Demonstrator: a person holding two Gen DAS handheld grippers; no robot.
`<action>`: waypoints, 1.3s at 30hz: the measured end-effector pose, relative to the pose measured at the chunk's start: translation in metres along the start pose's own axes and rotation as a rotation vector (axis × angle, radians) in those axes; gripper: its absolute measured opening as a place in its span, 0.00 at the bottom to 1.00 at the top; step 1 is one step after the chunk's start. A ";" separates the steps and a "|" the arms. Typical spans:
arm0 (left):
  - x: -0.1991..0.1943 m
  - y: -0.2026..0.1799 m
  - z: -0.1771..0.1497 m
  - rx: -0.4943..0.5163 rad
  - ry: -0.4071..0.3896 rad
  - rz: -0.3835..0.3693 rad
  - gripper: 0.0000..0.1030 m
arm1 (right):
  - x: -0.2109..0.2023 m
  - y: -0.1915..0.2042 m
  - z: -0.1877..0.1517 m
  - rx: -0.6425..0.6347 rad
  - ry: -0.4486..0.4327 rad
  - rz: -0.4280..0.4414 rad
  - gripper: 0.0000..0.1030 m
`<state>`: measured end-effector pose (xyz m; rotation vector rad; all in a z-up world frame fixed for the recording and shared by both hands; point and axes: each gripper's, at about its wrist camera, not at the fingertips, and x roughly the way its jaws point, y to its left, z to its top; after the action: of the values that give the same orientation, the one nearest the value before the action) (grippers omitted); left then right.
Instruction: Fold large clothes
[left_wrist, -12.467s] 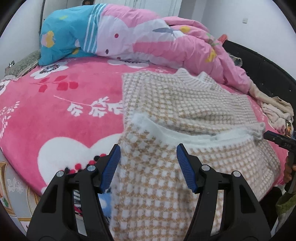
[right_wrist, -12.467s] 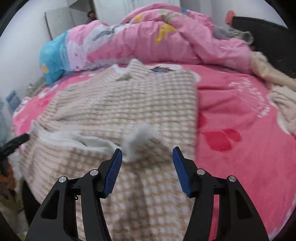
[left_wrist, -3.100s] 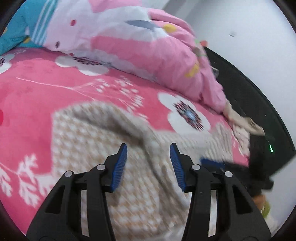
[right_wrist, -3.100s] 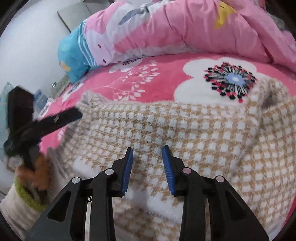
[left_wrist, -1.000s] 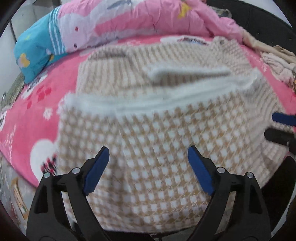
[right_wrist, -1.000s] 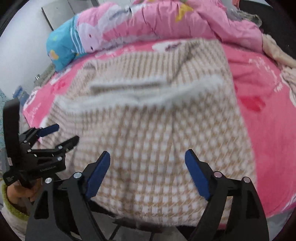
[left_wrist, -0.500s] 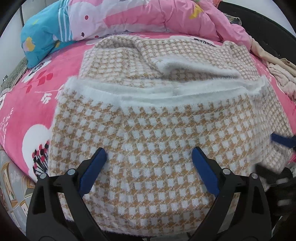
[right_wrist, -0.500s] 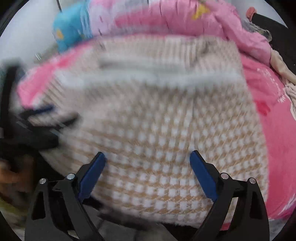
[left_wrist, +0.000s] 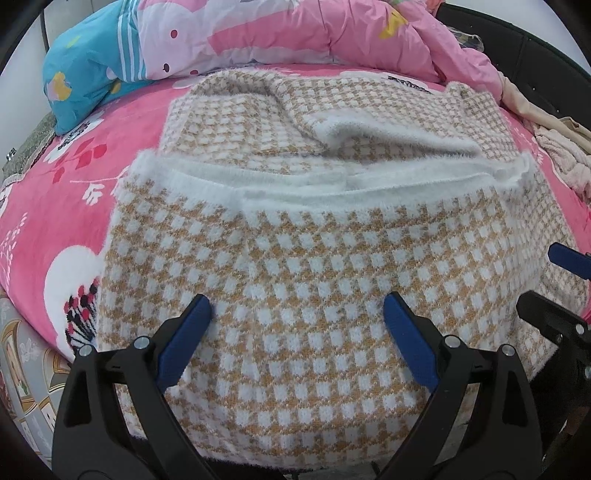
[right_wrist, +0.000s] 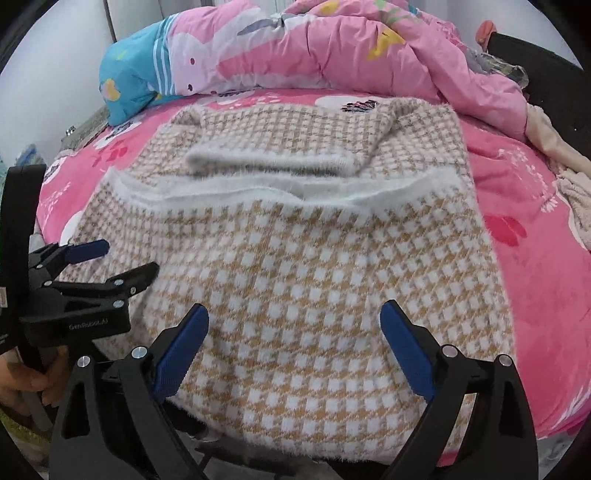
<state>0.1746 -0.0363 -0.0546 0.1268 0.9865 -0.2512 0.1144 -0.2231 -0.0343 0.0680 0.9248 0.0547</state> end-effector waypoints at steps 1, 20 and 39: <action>0.000 -0.001 0.000 0.000 0.001 0.001 0.89 | 0.001 -0.001 0.001 0.000 -0.003 -0.005 0.89; -0.045 0.045 -0.014 0.064 -0.237 0.069 0.89 | 0.024 -0.016 -0.006 0.060 0.030 0.074 0.89; 0.013 0.141 0.037 -0.224 -0.156 -0.372 0.41 | 0.024 -0.017 -0.007 0.060 0.027 0.086 0.89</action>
<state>0.2483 0.0892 -0.0462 -0.2808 0.8717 -0.4811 0.1241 -0.2382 -0.0590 0.1624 0.9502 0.1078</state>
